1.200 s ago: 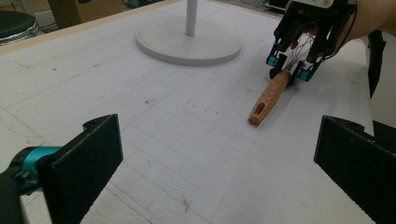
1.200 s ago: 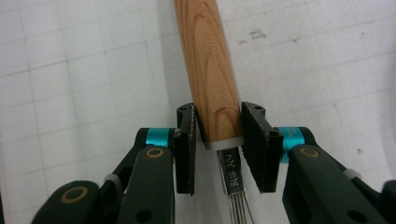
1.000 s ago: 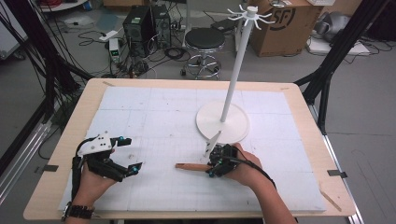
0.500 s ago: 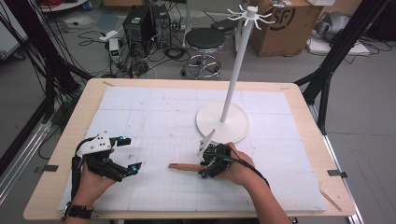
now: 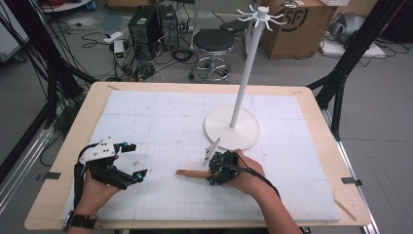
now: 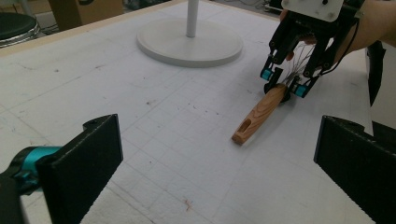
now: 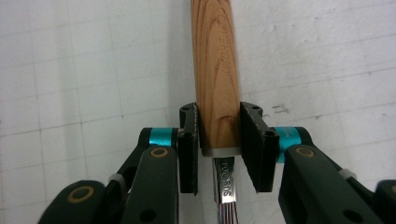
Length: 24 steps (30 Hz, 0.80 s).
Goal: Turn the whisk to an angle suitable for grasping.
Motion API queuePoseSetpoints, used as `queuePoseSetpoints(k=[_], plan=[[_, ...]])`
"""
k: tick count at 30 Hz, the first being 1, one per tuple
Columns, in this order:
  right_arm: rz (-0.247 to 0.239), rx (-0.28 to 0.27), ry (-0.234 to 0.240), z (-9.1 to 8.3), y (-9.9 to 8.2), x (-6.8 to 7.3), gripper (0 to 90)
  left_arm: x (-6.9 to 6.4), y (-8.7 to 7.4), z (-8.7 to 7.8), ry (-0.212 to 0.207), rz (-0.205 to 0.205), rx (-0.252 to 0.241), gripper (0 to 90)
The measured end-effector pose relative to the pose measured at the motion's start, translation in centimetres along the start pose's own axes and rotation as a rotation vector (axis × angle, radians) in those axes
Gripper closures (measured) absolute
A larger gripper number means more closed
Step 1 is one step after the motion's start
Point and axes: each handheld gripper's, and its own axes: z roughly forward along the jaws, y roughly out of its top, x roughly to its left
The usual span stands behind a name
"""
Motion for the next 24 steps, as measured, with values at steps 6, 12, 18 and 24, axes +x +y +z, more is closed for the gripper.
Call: queuePoseSetpoints(k=[6, 12, 18, 24], plan=[[0.012, -0.096, -0.030, -2.1, -0.5, -0.2, 70.0, 0.2, 0.0, 0.1, -0.001, -0.009, -0.006, 1.7], [0.038, -0.199, -0.073, -4.5, -1.4, -0.5, 70.2, 0.2, 0.0, 0.0, -0.004, -0.006, -0.006, 1.7], [0.070, -0.283, -0.094, -6.5, -2.4, -0.7, 70.2, 0.3, -0.1, 0.0, -0.005, -0.007, -0.009, 1.7], [0.074, -0.311, -0.091, -6.8, -2.7, -0.8, 70.2, 0.2, -0.2, -0.3, 0.002, -0.010, -0.009, 1.7]])
